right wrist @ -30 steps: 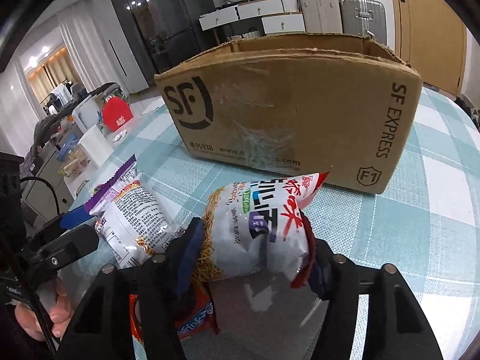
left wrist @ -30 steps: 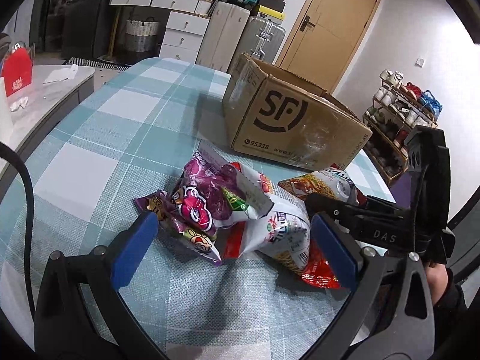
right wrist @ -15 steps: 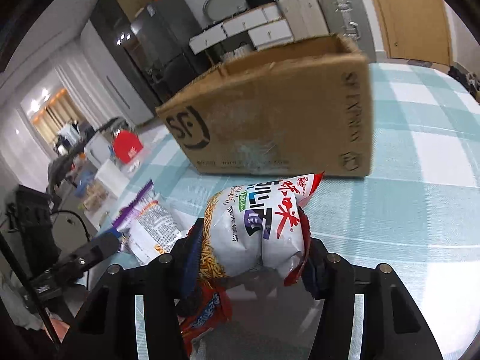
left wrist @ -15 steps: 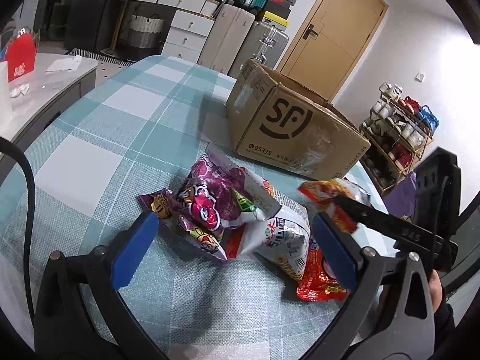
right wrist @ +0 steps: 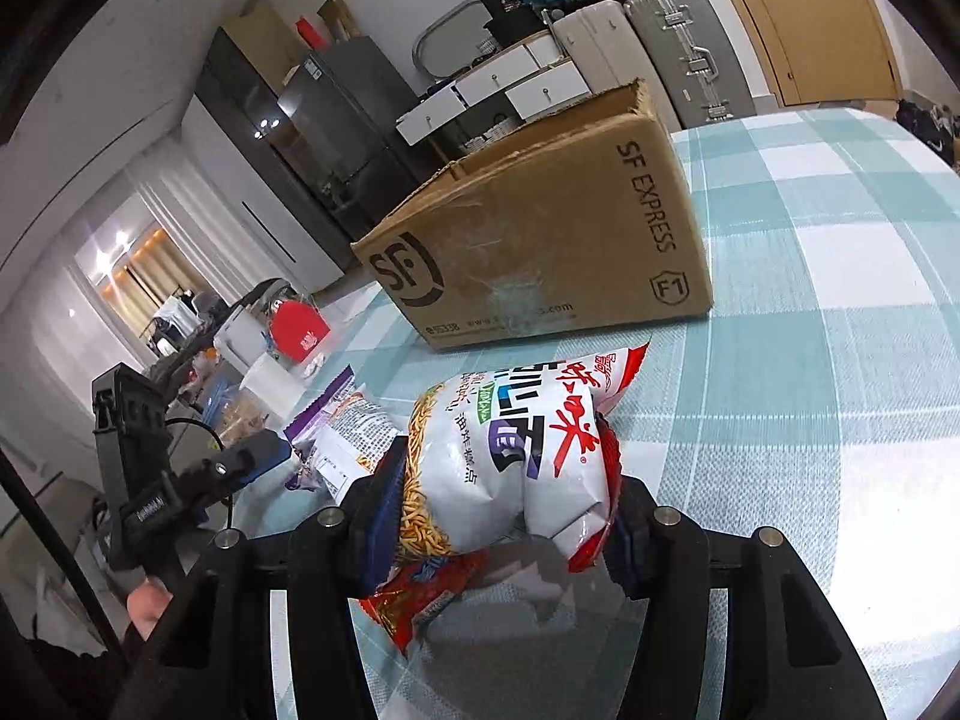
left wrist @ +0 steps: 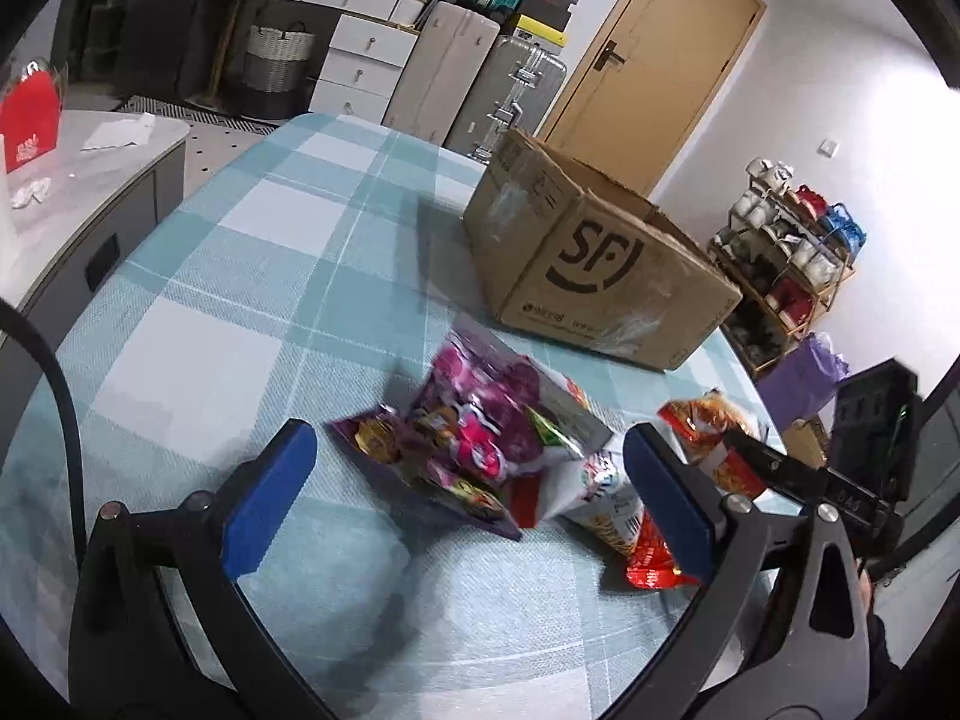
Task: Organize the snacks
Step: 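Grasp the white noodle snack bag with the right gripper and lift it, then grasp the purple candy bag with the left gripper while the right gripper holds the noodle bag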
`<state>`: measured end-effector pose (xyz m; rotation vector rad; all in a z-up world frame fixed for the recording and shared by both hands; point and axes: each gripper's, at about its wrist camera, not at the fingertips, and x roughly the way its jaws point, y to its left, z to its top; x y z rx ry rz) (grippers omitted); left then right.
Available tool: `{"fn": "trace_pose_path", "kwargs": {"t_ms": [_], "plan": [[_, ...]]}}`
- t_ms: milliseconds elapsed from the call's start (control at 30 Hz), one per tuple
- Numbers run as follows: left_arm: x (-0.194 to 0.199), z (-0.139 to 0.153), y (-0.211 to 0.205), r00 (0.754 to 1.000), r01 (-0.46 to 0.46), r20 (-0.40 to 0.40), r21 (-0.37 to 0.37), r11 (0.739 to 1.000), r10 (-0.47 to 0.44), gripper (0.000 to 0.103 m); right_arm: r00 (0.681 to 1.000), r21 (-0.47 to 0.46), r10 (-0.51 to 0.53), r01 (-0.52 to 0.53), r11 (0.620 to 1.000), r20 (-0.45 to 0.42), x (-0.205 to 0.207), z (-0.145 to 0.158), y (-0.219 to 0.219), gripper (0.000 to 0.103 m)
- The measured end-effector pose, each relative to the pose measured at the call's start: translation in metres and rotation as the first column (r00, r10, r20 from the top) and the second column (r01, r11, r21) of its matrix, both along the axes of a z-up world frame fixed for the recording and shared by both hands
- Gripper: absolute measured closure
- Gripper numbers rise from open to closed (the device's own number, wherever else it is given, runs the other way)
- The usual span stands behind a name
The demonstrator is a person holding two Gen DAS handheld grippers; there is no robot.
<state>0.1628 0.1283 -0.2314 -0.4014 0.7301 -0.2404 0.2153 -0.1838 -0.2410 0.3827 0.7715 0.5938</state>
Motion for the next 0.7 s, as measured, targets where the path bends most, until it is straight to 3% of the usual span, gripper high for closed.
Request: {"fn": "trace_pose_path", "kwargs": {"t_ms": [100,233,367,500,667,700], "plan": [[0.01,-0.003,0.009,0.999,0.018,-0.029,0.03,0.999,-0.017,0.001,1.0,0.029,0.0,0.0,1.0,-0.007,-0.002,-0.002,-0.006,0.048],[0.025,-0.009,0.008,0.992,0.113,-0.066,0.044,0.993,-0.11,0.001,1.0,0.049,0.017,-0.017,0.999,-0.002,-0.003,-0.003,-0.005,0.048],[0.04,-0.012,-0.007,0.97,0.233,-0.097,0.124,0.964,-0.222,0.001,1.0,0.071,0.023,-0.023,0.997,0.001,-0.005,-0.002,-0.007,0.048],[0.052,-0.01,-0.013,0.96,0.27,-0.114,0.132,0.954,-0.256,0.002,1.0,0.089,0.025,-0.024,0.996,-0.001,-0.005,-0.004,-0.006,0.048],[0.067,-0.017,-0.002,0.939,0.316,-0.139,-0.004,0.949,-0.314,0.022,1.0,0.095,0.027,-0.027,0.995,-0.004,-0.005,-0.006,-0.009,0.047],[0.067,-0.018,0.0,0.939,0.317,-0.138,-0.02,0.948,-0.316,0.033,1.0,0.099,0.029,-0.029,0.995,-0.003,-0.005,-0.006,-0.009,0.047]]}}
